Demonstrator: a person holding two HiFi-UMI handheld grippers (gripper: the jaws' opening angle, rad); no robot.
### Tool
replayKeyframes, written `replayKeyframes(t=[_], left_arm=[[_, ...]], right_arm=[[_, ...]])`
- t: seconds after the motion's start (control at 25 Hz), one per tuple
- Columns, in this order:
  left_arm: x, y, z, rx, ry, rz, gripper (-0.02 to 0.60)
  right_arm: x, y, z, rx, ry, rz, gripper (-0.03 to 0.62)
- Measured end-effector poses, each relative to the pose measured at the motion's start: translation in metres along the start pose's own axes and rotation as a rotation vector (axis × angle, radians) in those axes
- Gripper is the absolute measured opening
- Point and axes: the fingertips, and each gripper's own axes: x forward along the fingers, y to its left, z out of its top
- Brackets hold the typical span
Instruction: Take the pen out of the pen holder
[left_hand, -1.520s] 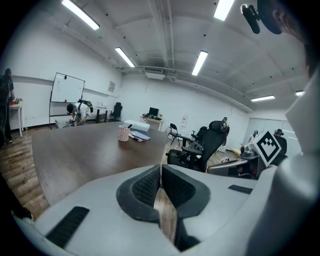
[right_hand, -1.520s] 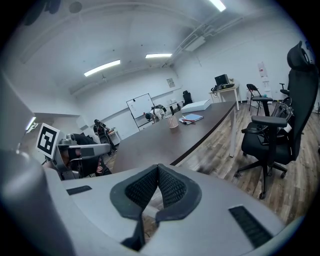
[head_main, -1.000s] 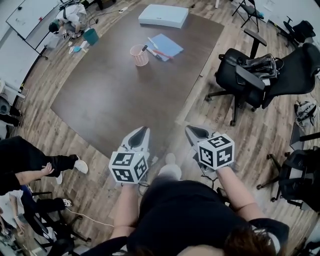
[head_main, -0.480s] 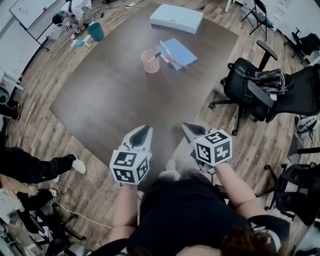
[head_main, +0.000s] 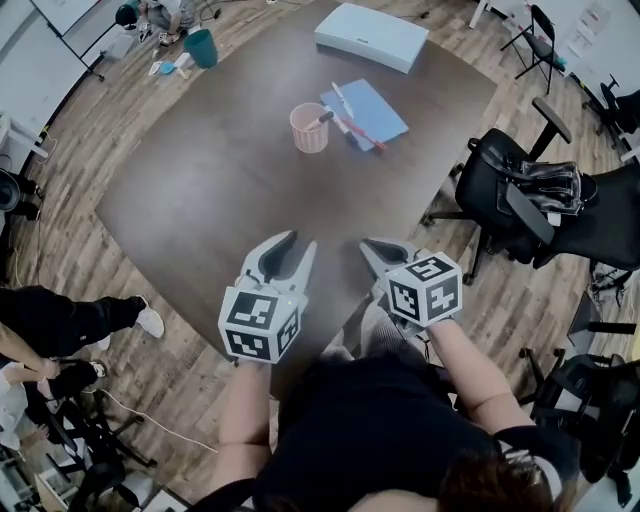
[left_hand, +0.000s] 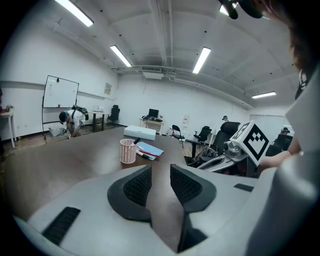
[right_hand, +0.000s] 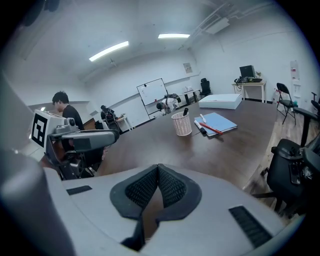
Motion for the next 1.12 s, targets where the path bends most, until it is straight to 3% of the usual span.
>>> replayKeyframes(t=[0.72, 0.92, 1.12], left_arm=[[0.131, 0.044, 0.086, 0.056, -0.036, 0.236, 0.146], [0.162, 0.061, 0.091, 0.098, -0.016, 0.288, 0.147], [0.196, 0.071, 0.094, 0.192, 0.036, 0.335, 0.149]], right_arm=[[0.052, -0.113, 0.083, -0.065, 0.07, 0.169, 0.018], [0.065, -0.133, 0.091, -0.064, 0.094, 0.201, 0.018], [0.073, -0.153, 0.097, -0.059, 0.118, 0.223, 0.018]])
